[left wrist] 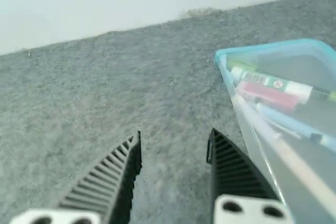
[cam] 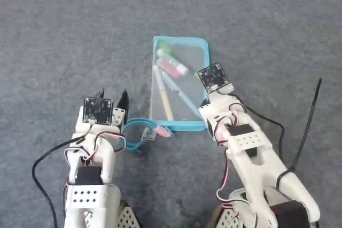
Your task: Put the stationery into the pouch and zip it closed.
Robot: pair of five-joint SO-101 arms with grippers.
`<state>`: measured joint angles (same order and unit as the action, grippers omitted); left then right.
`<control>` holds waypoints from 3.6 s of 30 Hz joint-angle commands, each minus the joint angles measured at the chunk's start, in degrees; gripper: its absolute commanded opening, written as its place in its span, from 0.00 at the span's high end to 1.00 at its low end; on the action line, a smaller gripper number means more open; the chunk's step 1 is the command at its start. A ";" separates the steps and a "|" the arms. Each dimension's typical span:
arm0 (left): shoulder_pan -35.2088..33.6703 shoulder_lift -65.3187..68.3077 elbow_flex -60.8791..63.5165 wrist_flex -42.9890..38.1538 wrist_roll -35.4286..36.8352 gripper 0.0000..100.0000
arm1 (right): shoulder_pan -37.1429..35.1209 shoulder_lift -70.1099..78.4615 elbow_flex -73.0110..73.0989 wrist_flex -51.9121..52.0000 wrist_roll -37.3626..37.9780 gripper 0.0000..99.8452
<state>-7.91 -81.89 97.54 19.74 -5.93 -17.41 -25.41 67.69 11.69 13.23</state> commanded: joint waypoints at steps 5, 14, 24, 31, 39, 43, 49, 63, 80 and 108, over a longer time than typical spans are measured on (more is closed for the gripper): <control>-0.35 -0.26 -0.66 -2.99 0.97 0.80 | -0.48 -3.03 -0.35 -1.54 -0.35 0.99; 5.63 0.09 -0.66 -1.32 0.97 0.80 | -0.48 -2.95 -0.18 -3.47 -0.26 0.99; 8.70 -0.18 -0.66 3.08 0.88 0.80 | 3.12 -14.81 4.92 -4.18 -0.18 0.99; 8.70 -0.18 -0.66 3.08 0.88 0.80 | 2.86 -33.27 13.36 -3.47 -0.18 0.99; 8.70 0.09 -0.66 3.34 0.88 0.80 | 3.30 -45.67 18.02 -3.12 -0.18 0.99; 8.70 0.09 -0.66 3.43 0.79 0.80 | 6.90 -51.74 22.15 -0.04 -0.09 0.99; 8.70 0.18 -0.66 3.43 0.88 0.80 | 13.58 -64.13 27.78 13.67 -0.09 0.99; 8.62 0.09 -0.66 3.52 0.88 0.80 | 14.55 -76.70 28.84 39.34 -0.18 0.99; 8.18 -5.63 -0.57 28.84 0.62 0.80 | 14.46 -76.70 28.84 61.23 -0.18 0.99; 8.26 -22.42 -1.01 52.57 0.70 0.80 | 14.46 -76.70 28.84 61.23 -0.18 0.99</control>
<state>0.79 -102.90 97.27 72.04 -5.49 -3.52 -102.68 95.65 72.70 13.23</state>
